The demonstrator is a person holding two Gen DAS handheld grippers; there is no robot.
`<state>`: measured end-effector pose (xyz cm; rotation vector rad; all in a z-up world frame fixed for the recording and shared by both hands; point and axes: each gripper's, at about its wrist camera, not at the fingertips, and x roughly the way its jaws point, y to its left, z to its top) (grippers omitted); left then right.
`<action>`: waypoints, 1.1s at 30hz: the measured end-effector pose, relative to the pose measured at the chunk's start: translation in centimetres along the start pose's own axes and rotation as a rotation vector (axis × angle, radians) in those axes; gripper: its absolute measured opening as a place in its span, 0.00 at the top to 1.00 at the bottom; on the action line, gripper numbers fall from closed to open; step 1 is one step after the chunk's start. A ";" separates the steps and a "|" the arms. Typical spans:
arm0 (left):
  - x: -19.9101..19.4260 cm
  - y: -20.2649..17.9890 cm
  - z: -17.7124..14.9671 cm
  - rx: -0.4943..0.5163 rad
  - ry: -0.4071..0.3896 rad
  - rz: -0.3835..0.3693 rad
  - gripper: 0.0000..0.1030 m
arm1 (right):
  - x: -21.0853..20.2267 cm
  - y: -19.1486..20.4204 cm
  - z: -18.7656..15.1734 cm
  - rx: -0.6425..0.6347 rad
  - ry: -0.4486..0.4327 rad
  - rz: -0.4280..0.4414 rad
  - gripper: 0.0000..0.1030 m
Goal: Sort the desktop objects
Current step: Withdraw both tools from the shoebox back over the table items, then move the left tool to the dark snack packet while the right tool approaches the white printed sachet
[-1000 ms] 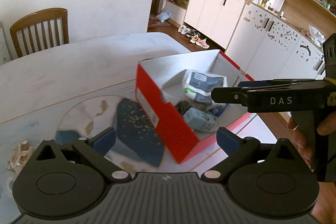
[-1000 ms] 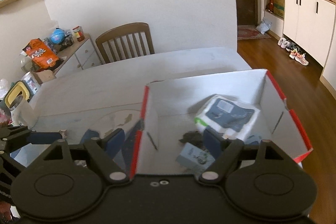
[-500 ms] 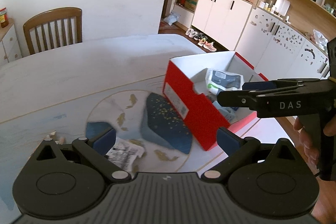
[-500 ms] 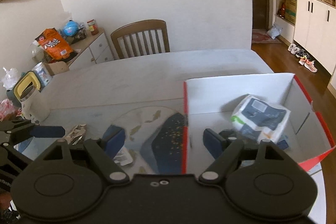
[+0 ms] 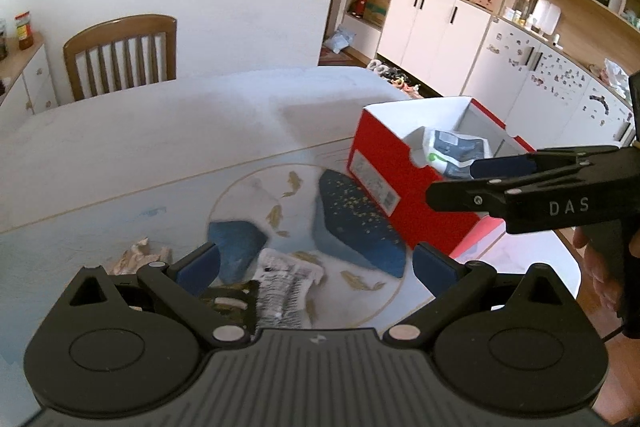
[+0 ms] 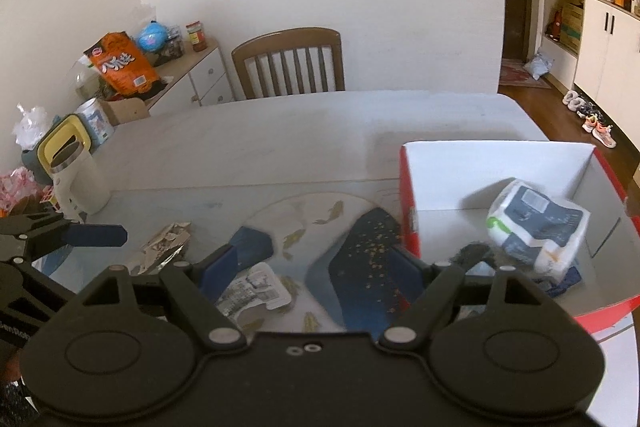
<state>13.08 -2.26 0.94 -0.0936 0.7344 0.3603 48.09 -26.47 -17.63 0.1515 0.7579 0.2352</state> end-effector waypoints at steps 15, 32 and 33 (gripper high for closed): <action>-1.3 5.1 -2.5 -0.058 -0.018 0.063 0.00 | 2.0 4.3 -0.6 -0.075 0.028 0.058 0.21; 0.1 8.2 -5.0 -0.026 0.029 0.071 0.00 | 5.9 5.4 -2.2 -0.120 0.110 0.048 0.21; 0.4 8.2 -5.1 -0.019 0.028 0.070 0.00 | 6.2 5.4 -2.4 -0.121 0.118 0.043 0.21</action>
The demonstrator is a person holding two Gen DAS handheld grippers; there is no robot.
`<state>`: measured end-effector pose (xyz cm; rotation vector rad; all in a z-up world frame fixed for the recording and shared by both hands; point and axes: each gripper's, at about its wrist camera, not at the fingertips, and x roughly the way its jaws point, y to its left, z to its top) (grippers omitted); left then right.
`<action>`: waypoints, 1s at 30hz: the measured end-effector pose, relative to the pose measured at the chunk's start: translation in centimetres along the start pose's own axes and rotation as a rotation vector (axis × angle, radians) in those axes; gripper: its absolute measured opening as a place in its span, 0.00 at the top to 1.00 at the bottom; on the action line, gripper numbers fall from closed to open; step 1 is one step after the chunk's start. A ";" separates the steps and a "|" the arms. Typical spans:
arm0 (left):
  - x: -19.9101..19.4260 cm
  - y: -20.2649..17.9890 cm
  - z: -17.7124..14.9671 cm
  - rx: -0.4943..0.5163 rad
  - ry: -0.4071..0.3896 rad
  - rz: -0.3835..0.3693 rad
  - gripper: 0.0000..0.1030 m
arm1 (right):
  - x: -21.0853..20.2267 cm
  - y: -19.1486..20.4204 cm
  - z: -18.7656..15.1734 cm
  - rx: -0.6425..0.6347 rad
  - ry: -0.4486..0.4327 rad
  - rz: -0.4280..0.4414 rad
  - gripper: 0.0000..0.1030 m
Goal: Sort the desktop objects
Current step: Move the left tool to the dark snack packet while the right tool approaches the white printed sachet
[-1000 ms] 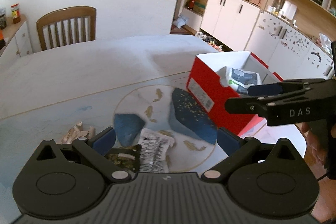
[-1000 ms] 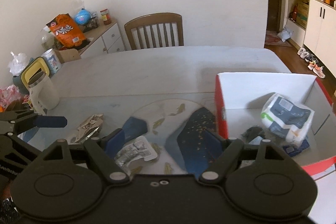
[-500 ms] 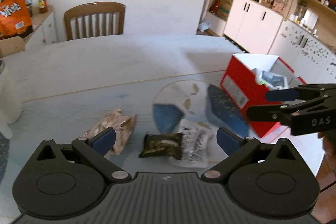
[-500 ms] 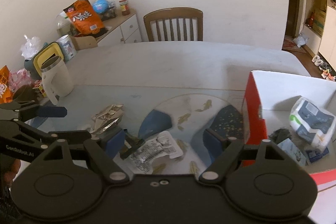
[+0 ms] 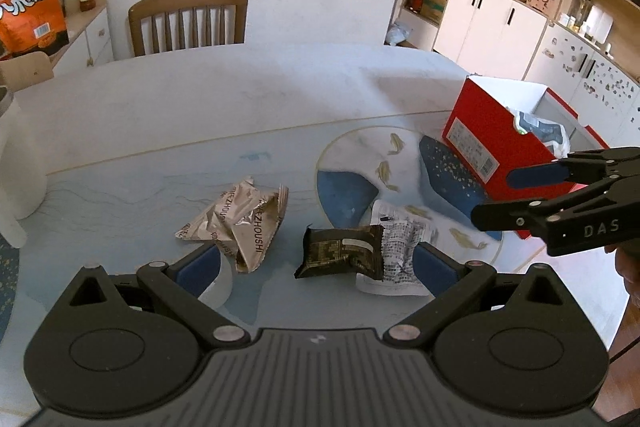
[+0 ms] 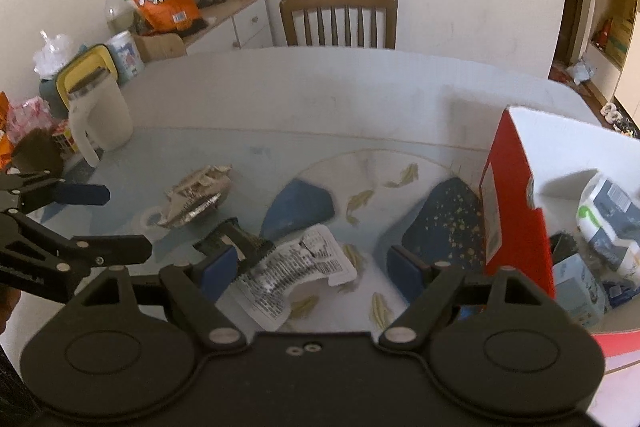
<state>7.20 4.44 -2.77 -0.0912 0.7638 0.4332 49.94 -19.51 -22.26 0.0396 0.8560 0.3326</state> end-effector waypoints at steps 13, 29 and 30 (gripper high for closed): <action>4.5 -0.7 -1.6 0.072 0.047 -0.063 0.01 | 4.0 -0.1 -1.6 0.016 0.138 0.019 0.40; 5.9 -1.2 -1.2 0.041 0.055 -0.182 0.06 | 6.4 0.2 -1.3 0.039 0.185 0.034 0.59; 6.2 -1.1 -1.1 0.039 0.059 -0.179 0.06 | 6.5 0.1 -1.2 0.041 0.184 0.033 0.58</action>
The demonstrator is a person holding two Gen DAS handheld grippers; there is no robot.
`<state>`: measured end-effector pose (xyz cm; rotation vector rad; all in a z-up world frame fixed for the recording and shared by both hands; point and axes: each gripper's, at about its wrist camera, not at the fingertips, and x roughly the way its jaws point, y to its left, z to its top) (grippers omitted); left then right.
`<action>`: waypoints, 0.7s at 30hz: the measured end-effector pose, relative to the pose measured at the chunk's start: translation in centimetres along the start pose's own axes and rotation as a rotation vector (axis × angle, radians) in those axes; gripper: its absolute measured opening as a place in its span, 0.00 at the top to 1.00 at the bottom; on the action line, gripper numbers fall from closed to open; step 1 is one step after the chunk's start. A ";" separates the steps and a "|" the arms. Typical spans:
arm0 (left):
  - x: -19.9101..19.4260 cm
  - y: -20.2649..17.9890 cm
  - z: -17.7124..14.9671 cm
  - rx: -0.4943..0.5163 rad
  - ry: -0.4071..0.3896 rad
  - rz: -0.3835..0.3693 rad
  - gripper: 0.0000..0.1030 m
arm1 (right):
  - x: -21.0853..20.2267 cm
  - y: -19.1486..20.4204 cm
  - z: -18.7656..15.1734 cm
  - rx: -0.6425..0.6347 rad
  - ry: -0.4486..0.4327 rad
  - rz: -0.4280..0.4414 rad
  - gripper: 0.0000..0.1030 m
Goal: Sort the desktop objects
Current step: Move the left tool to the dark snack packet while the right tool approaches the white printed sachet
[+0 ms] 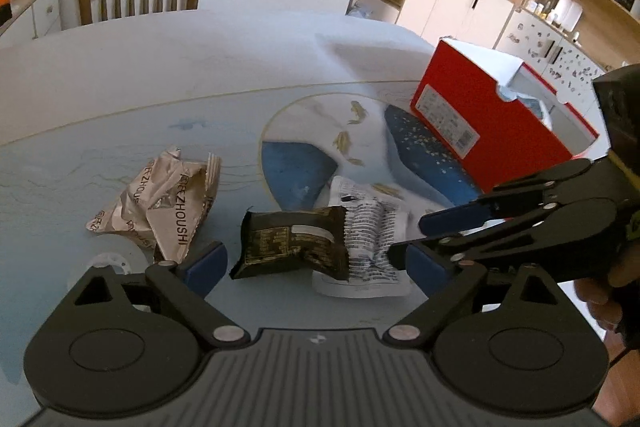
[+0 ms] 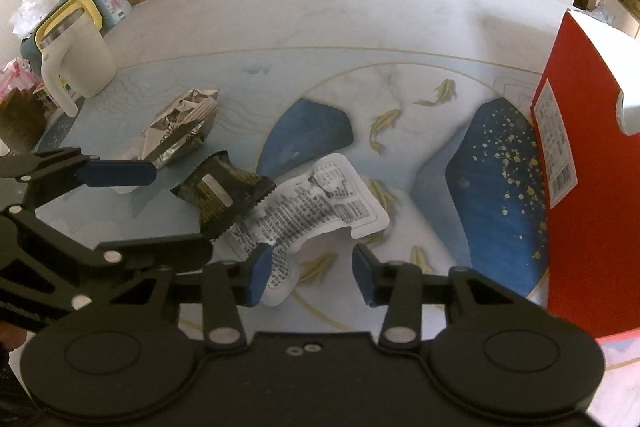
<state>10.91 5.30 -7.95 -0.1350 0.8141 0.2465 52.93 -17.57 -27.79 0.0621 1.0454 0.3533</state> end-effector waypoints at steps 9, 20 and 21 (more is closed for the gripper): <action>2.1 0.8 0.6 -0.009 0.028 -0.012 0.09 | 0.8 -0.9 0.6 0.050 0.005 0.007 0.61; 3.7 1.3 0.6 -0.002 0.053 -0.013 0.14 | 1.7 -2.0 1.3 0.162 0.001 0.064 0.80; 3.7 1.3 0.7 0.000 0.052 -0.014 0.16 | 1.7 -2.0 1.3 0.164 -0.001 0.067 0.81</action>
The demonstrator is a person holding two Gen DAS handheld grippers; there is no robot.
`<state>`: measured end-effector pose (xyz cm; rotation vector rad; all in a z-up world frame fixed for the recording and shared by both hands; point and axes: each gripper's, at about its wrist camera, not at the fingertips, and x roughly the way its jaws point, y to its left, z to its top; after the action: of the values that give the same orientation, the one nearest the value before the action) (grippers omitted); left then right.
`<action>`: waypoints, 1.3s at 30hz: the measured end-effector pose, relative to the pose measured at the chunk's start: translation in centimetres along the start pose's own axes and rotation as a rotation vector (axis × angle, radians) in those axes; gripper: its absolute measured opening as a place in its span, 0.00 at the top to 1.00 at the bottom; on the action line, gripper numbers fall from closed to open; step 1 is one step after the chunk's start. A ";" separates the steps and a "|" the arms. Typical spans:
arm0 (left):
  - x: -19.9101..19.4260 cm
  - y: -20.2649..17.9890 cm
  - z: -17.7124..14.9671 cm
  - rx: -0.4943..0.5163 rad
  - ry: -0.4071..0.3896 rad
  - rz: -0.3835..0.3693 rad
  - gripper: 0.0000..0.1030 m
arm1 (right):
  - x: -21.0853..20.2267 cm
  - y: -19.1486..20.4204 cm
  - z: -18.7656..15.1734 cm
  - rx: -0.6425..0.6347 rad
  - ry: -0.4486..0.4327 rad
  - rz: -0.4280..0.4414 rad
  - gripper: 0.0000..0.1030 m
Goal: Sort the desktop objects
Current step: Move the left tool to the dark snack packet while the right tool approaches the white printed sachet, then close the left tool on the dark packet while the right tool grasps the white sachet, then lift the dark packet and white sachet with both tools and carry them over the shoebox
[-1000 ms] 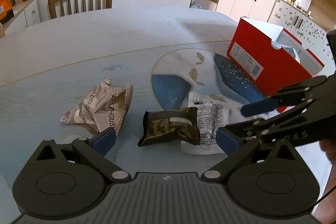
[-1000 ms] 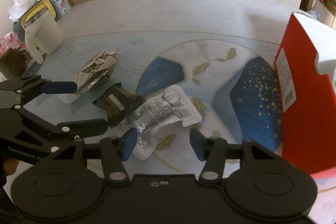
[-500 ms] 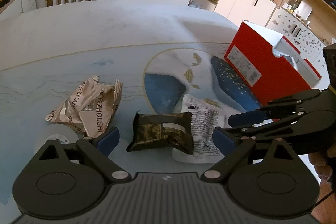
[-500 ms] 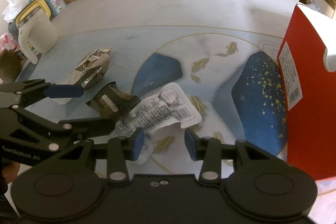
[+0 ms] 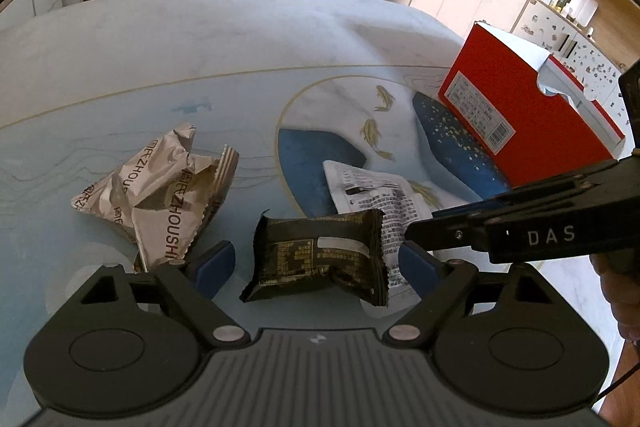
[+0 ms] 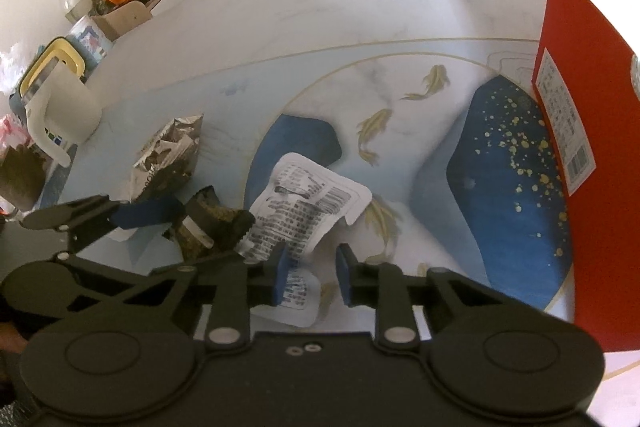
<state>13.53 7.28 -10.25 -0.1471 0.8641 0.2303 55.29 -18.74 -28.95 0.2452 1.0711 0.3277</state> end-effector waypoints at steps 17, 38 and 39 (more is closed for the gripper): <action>-0.5 0.0 0.3 0.019 -0.012 0.002 0.48 | -1.4 0.6 0.0 -0.011 -0.066 -0.027 0.98; -4.1 -3.1 1.3 0.075 -0.056 -0.048 0.49 | -7.4 -0.1 -0.6 -0.036 -0.196 -0.078 1.00; -4.2 -3.3 1.4 0.077 -0.057 -0.051 0.49 | -7.8 -0.3 -0.6 -0.032 -0.203 -0.077 1.00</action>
<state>12.72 3.82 -6.04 -0.0899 0.8106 0.1524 51.36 -21.91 -22.96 0.2029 0.8717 0.2448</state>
